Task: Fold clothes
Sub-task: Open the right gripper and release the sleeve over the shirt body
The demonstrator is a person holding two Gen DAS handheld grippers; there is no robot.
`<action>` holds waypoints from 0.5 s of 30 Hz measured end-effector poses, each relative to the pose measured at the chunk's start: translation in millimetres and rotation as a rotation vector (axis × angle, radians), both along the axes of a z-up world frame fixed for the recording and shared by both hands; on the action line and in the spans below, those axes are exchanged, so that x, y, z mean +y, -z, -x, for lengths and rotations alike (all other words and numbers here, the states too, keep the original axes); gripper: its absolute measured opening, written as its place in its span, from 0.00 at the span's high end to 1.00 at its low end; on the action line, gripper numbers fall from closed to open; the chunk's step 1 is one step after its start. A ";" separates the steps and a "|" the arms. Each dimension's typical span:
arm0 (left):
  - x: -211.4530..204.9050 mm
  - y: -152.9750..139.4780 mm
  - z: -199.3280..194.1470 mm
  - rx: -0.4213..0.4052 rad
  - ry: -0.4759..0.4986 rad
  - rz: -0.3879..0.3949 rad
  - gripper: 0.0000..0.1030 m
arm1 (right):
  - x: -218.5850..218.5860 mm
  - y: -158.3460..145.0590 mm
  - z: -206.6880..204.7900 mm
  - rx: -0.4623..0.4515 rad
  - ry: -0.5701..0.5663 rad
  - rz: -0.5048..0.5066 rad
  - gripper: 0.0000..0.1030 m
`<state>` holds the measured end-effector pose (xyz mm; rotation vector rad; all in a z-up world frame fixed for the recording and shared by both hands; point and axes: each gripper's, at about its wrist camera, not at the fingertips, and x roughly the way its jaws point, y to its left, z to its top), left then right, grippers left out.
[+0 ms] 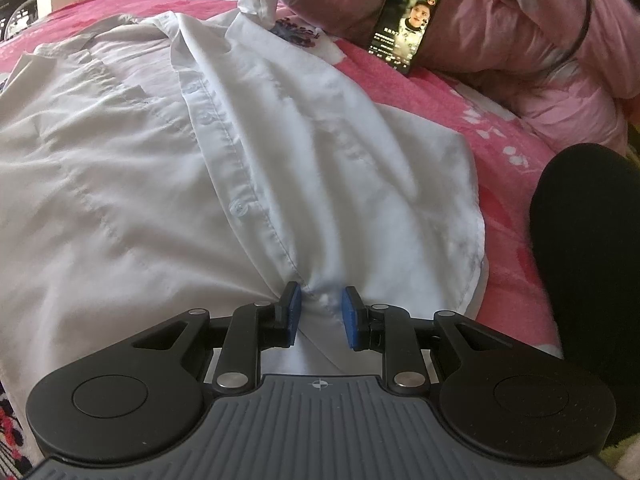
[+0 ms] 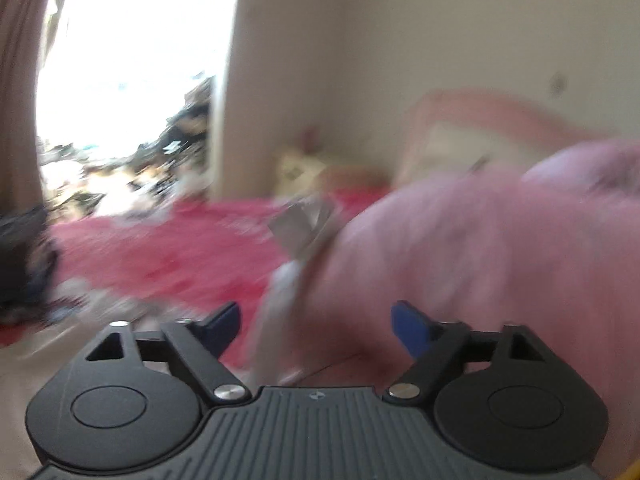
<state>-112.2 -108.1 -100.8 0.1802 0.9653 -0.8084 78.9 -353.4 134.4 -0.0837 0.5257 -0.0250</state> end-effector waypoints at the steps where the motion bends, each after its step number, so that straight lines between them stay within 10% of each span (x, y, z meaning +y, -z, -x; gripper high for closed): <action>1: -0.2 0.1 0.4 -0.003 0.000 -0.001 0.78 | 9.8 14.6 -10.0 0.039 -0.028 -0.035 0.30; 15: 9.4 5.8 4.9 -0.036 0.028 0.073 0.74 | 66.1 158.2 -196.4 0.441 -0.019 -0.524 0.36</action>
